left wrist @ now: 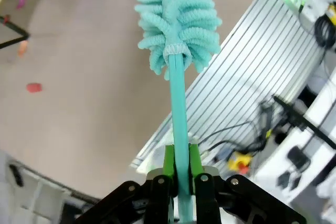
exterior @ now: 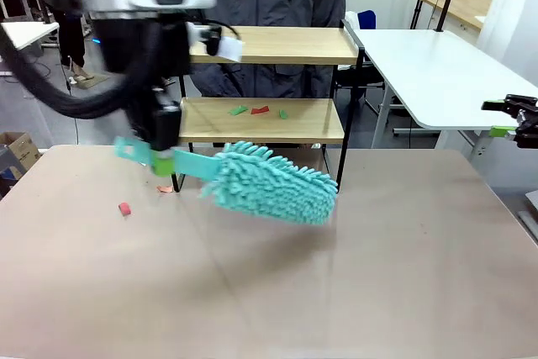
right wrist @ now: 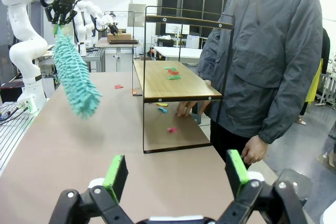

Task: Clean the shelf.
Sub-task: Clean the specific section of the Shelf indicated by the human with the Duster.

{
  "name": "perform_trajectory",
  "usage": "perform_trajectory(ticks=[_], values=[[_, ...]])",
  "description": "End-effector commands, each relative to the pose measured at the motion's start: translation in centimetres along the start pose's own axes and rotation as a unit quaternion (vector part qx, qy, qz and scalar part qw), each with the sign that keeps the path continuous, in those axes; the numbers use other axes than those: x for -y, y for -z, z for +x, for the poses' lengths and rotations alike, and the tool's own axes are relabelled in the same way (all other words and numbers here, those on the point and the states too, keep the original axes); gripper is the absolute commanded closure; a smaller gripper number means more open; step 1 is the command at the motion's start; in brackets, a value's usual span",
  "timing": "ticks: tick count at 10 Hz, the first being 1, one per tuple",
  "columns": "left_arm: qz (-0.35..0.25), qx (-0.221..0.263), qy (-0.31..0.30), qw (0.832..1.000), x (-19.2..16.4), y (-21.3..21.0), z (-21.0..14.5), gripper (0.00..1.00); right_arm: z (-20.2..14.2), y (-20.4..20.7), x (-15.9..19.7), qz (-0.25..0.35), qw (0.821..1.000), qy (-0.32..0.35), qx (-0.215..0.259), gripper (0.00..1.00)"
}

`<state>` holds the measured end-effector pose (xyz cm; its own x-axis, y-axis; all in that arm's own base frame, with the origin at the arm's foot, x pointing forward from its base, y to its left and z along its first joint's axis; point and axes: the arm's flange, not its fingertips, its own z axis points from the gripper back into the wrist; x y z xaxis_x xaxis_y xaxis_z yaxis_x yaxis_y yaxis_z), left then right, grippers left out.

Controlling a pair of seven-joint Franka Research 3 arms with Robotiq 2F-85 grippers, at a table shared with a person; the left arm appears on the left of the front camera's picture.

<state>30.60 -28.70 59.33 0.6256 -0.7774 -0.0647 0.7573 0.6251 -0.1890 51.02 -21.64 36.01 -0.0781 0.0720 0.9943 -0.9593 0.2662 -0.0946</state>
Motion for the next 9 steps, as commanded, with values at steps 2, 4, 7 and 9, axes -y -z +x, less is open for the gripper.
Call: perform_trajectory(ticks=[2,4,7,9], values=[[0.003,0.025,-0.128,0.991,3.8,2.6,4.7,0.87,0.3,0.1,0.1,-0.001,1.000,-0.003,-0.001,0.00],[0.013,0.066,-0.139,0.988,4.6,3.4,6.1,0.87,0.3,0.1,0.1,-0.001,1.000,-0.003,-0.001,0.00],[0.004,0.025,-0.120,0.993,4.4,3.4,4.9,0.87,0.3,0.1,0.1,-0.001,1.000,-0.003,-0.001,0.00],[0.040,0.016,-0.168,0.985,5.9,4.0,6.5,0.87,0.3,0.1,0.1,-0.001,1.000,-0.003,-0.001,0.00]])
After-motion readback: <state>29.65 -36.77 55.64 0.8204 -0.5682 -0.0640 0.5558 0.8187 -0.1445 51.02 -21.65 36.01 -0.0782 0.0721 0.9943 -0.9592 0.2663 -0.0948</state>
